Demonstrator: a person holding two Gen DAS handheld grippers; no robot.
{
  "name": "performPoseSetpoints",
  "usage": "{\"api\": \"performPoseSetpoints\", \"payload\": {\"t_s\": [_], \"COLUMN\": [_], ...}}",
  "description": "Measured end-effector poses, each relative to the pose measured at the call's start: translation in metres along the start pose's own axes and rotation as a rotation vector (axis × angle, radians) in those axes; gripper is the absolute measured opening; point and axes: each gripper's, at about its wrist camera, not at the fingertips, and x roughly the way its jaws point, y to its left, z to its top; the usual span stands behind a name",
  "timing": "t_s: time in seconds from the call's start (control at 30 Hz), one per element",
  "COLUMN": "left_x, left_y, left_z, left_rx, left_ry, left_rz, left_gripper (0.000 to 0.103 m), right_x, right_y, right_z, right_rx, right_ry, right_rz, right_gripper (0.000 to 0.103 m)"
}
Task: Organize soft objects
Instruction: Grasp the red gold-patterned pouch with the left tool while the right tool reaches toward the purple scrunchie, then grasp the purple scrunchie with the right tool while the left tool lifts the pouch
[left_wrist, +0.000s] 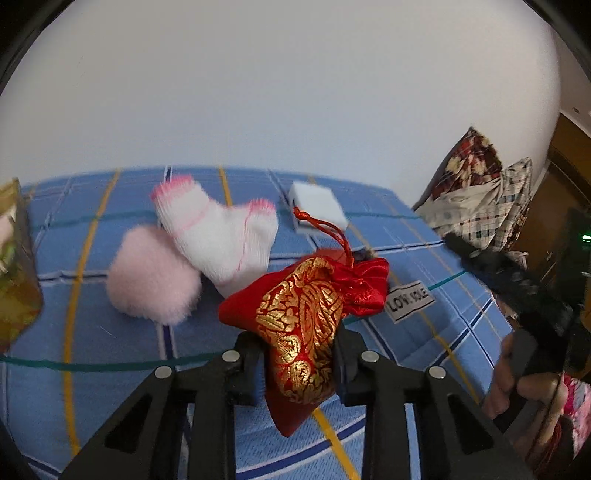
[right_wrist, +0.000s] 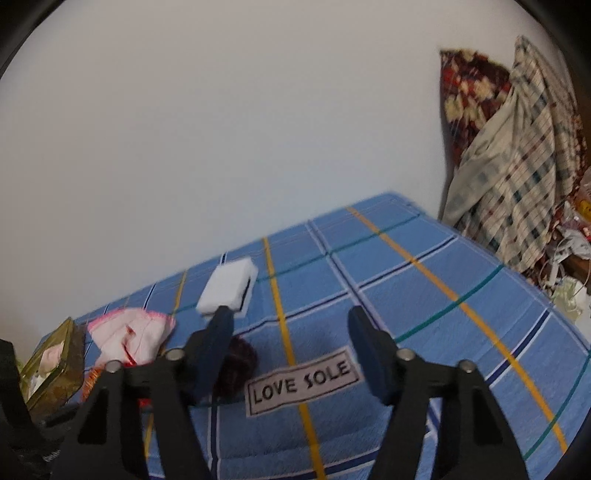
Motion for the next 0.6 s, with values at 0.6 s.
{"api": "performPoseSetpoints", "payload": {"t_s": [0.6], "left_x": [-0.026], "left_y": [0.027], "left_z": [0.016], "left_rx": [-0.116], "left_ry": [-0.105], "left_rz": [-0.027], "left_gripper": [0.03], "right_x": [0.072], "right_y": [0.064], "right_z": [-0.025], "right_rx": [-0.232], "right_ry": [0.32], "right_rz": [0.038], "right_gripper": [0.061]}}
